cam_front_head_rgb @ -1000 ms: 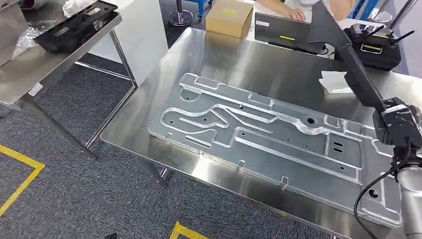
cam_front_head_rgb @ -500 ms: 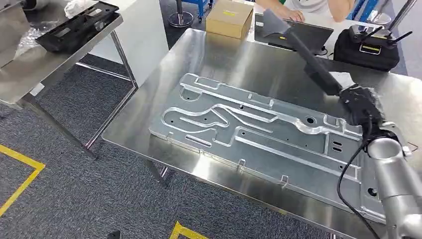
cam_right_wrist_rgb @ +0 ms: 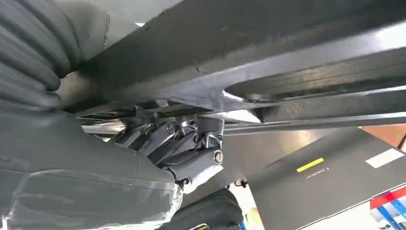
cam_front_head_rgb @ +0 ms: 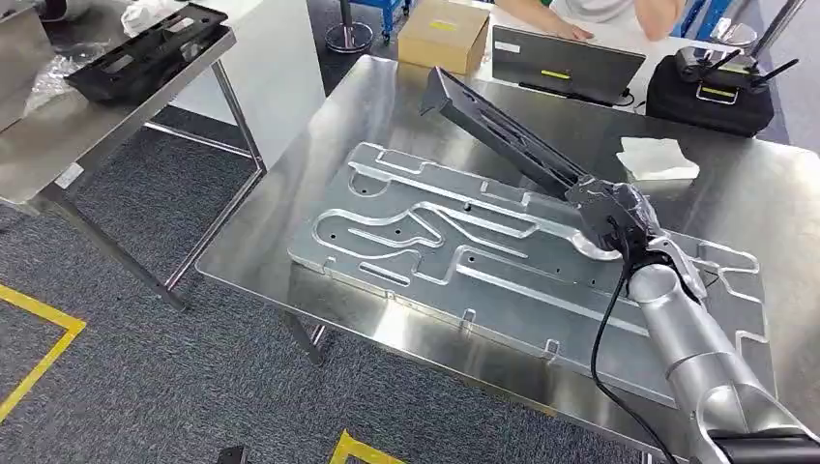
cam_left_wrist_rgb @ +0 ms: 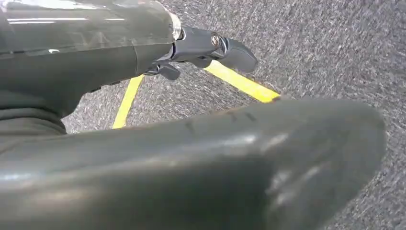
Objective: Take the parts from the cabinet and place them on the table.
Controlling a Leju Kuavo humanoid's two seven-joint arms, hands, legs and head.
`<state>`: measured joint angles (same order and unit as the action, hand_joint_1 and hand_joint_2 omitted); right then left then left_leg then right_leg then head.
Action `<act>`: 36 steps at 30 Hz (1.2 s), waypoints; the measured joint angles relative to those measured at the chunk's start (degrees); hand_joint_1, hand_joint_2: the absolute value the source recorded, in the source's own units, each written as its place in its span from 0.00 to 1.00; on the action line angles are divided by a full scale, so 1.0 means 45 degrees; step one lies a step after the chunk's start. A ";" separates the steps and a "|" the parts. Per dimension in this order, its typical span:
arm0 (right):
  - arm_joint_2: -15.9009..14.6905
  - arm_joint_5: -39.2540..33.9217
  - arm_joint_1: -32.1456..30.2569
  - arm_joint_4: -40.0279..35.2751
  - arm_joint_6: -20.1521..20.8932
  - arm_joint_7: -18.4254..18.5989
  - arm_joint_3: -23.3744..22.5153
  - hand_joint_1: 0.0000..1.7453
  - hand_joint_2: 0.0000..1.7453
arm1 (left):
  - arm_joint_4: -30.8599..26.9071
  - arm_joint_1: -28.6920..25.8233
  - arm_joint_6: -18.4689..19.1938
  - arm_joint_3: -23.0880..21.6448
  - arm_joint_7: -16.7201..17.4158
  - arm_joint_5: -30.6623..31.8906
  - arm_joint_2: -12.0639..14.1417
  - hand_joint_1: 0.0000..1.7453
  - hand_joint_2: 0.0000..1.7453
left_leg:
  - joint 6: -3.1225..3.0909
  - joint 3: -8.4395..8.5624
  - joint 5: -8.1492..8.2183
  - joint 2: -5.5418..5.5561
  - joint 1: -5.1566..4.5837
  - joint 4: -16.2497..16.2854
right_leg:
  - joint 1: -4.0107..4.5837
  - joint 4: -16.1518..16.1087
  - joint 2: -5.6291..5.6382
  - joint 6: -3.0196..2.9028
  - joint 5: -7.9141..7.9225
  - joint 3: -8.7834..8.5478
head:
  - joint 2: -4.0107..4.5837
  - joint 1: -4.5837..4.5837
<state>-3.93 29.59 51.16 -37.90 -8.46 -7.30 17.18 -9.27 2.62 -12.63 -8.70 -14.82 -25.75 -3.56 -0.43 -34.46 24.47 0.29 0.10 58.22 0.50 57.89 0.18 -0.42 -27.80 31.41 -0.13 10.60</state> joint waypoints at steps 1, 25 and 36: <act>0.0034 0.0010 0.0041 0.0058 0.0000 0.0000 0.0019 1.00 1.00 | 0.0005 0.0000 0.0000 -0.0019 0.0000 0.0000 0.0000 0.00 0.00 | 0.0000 0.0006 0.0002 -0.0018 -0.0002 0.0003 | 0.0000 0.0001 0.0021 -0.0001 0.0002 -0.0002 | 0.0000 -0.0005; 0.0325 0.2496 0.0874 0.1670 0.3540 -0.0180 0.1185 0.00 1.00 | 0.0000 0.0090 0.0602 -0.0112 -0.0136 0.0000 0.0000 0.00 0.00 | 0.0081 0.0340 0.0043 -0.0121 0.0019 -0.0123 | 0.0051 -0.0080 0.0158 -0.0078 0.0008 -0.0267 | 0.0000 -0.0005; 0.0209 0.2652 0.0722 0.2025 0.4197 -0.0384 0.1418 0.00 1.00 | 0.0000 0.0071 0.0894 -0.0107 -0.0534 -0.0272 0.0000 0.00 0.00 | 0.0061 0.0306 0.0027 -0.0108 0.0018 -0.0071 | 0.0039 -0.0079 0.0138 -0.0048 0.0030 -0.0266 | 0.0000 -0.0005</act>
<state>-2.99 41.53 54.41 -28.79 10.43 -9.03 23.56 -9.27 2.94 -8.61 -9.18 -17.22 -26.97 -3.56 -0.16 -33.09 24.60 -0.19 0.18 57.90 0.68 57.54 0.80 -0.63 -27.67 30.21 -0.13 10.58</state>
